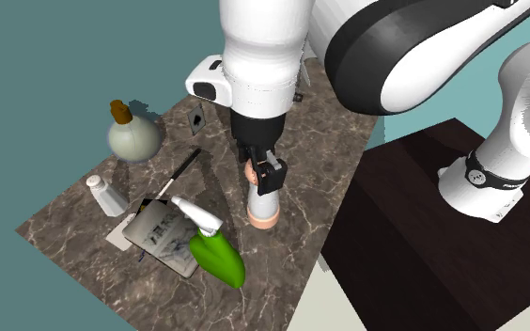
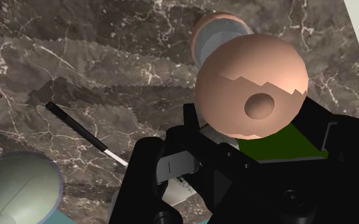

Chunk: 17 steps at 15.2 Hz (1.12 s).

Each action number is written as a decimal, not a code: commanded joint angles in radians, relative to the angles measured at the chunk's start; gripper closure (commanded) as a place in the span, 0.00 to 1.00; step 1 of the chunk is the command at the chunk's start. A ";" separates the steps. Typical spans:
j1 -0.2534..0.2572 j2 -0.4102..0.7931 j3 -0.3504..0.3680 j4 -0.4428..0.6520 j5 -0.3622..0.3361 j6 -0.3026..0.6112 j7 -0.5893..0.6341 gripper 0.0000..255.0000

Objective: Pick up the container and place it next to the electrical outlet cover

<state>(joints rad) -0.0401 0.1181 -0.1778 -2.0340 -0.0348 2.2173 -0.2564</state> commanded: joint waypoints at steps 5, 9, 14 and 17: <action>0.000 0.001 0.000 -0.001 0.000 0.000 0.000 1.00; 0.001 -0.017 0.000 0.020 -0.003 -0.037 0.001 1.00; 0.002 -0.041 0.000 0.059 -0.006 -0.101 0.001 1.00; 0.002 -0.053 0.000 0.086 -0.008 -0.139 0.001 1.00</action>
<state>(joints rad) -0.0386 0.0700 -0.1784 -1.9562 -0.0418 2.0913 -0.2569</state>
